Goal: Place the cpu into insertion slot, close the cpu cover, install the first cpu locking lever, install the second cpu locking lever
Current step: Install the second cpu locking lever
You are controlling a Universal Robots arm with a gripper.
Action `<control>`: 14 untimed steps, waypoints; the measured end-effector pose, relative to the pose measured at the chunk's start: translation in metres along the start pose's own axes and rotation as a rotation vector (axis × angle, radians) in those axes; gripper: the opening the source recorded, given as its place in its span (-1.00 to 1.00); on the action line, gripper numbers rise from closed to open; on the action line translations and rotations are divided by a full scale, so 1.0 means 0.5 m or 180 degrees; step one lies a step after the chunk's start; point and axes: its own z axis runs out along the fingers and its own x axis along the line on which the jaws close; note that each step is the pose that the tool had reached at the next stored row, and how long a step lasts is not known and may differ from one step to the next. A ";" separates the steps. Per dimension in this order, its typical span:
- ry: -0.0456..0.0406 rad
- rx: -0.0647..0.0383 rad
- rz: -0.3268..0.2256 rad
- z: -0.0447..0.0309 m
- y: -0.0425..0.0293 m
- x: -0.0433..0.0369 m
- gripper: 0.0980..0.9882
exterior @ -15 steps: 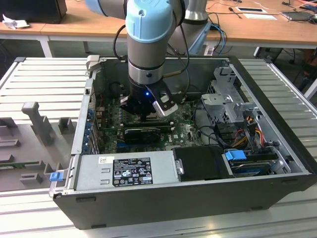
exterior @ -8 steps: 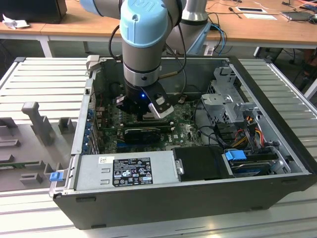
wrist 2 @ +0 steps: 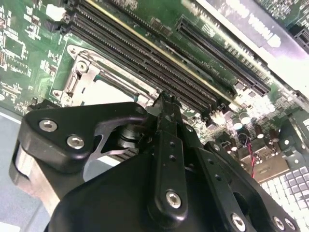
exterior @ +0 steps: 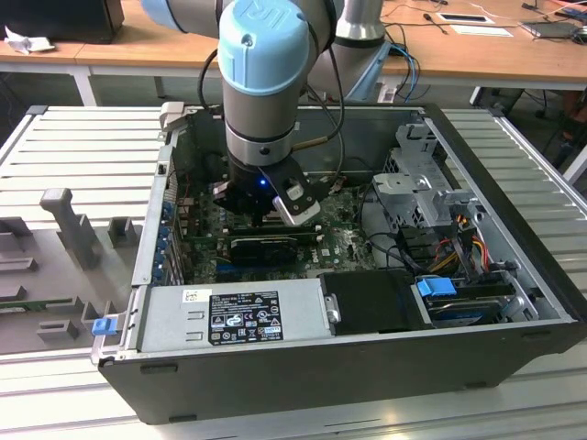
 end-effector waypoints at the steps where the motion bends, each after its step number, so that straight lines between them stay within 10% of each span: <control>1: -0.0001 -0.0012 -0.0001 0.000 0.000 0.001 -0.98; 14: -0.0006 -0.0058 -0.0001 0.022 -0.004 0.011 -0.98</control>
